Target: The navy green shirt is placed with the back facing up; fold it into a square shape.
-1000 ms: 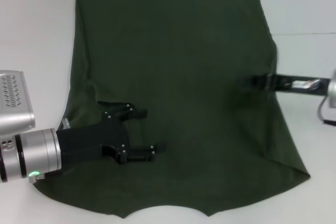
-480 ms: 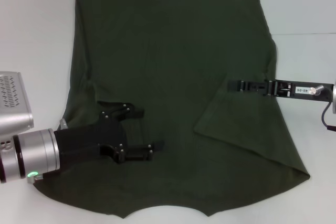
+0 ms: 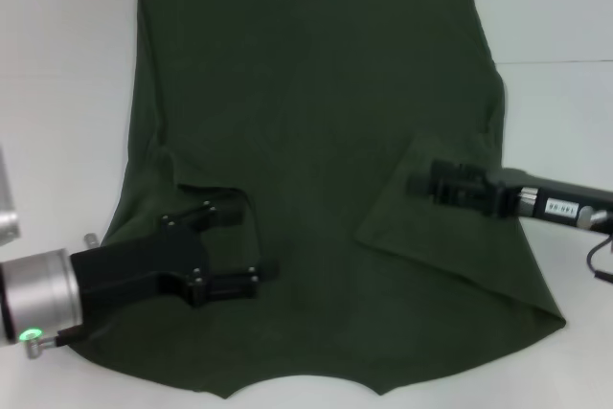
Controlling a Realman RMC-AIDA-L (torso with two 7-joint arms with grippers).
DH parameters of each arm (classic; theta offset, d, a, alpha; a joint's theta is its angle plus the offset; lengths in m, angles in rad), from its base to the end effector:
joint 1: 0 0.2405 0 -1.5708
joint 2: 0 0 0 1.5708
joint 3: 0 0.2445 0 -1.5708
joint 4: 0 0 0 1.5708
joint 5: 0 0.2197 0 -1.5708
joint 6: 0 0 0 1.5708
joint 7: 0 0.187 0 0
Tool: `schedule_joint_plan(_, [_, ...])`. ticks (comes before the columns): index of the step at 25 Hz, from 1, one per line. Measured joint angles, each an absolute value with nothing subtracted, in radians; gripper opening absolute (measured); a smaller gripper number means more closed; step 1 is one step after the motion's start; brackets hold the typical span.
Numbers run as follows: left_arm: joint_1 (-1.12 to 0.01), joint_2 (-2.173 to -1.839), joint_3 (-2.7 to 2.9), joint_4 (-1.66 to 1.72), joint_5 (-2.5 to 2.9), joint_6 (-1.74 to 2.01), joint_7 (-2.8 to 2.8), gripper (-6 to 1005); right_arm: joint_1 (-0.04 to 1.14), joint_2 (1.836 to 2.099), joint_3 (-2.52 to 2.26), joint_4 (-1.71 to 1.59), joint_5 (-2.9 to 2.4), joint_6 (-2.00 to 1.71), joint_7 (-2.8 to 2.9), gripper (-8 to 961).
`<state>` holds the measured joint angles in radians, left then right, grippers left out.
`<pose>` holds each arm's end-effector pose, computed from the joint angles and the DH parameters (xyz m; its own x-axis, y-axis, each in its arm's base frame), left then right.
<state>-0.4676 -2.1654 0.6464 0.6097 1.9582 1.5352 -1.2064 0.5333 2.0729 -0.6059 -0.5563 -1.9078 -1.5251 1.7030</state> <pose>-0.2427 0.3257 -0.0620 0.7573 0.2821 0.5891 0.4565 -0.8736 -0.1685 0.2437 0.3572 -0.0251 0.4556 -0.6110 -0.6474 -0.7568 -0.6487 0.0796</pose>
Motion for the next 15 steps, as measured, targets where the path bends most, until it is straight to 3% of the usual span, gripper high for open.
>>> schedule_joint_plan(3, [-0.432, -2.167, 0.628, 0.654, 1.964, 1.541, -1.259, 950, 0.526, 2.089, -0.607, -0.511, -1.899, -1.536, 1.602, 932])
schedule_joint_plan(15, [-0.304, -2.167, 0.49, 0.822, 2.023, 1.547, -1.3, 948, 0.541, 2.09, -0.608, -0.437, -1.838, -1.512, 1.508, 926])
